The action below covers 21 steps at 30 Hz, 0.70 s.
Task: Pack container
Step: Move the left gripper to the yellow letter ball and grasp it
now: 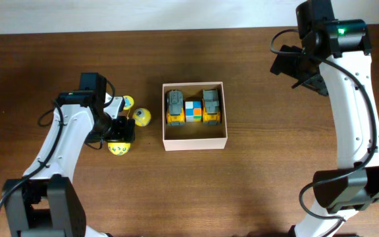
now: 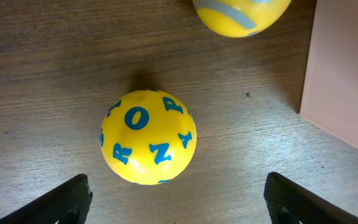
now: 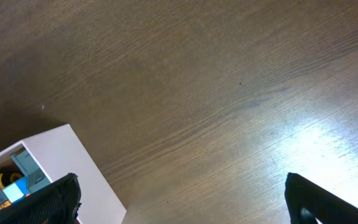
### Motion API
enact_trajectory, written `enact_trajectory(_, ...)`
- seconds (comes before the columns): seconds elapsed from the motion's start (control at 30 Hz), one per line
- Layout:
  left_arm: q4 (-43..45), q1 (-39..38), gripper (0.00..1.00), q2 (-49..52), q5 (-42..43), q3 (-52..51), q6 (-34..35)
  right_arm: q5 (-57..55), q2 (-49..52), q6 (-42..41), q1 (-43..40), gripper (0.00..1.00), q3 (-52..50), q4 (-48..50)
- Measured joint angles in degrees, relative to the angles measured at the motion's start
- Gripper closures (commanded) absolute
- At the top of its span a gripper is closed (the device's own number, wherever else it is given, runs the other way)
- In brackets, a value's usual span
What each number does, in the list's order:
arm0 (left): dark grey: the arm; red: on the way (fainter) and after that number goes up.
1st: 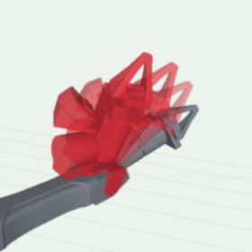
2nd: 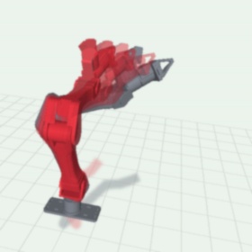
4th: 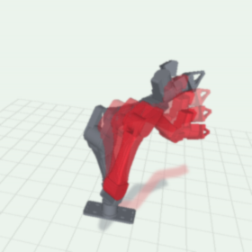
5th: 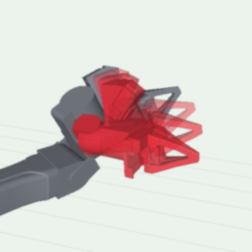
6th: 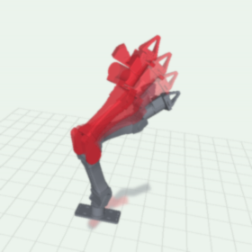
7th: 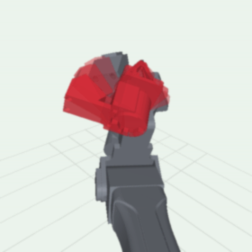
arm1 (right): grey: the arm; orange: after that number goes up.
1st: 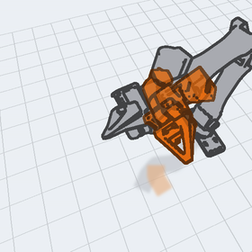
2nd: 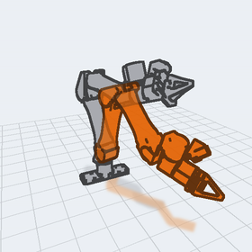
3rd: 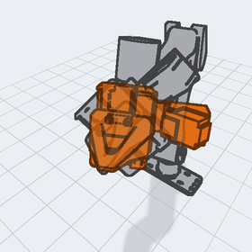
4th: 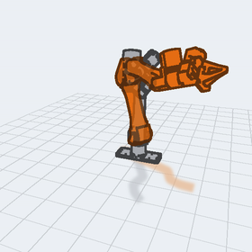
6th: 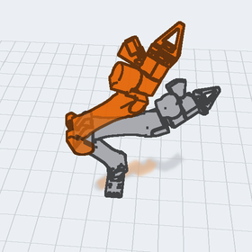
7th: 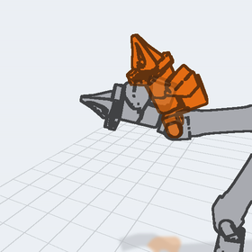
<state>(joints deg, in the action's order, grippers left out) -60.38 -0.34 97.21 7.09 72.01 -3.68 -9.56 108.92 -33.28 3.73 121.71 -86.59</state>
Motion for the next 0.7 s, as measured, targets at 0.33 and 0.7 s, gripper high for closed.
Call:
enact_trajectory(0.33,-0.26,0.00,0.03,5.05,-0.24,0.00,-0.02,0.00,0.00,0.02,0.00,0.01,0.00,0.00)
enact_trajectory(0.7,0.83,0.00,0.17,10.51,-1.14,0.00,0.04,0.00,-0.02,0.00,0.00,0.01,0.00,0.00)
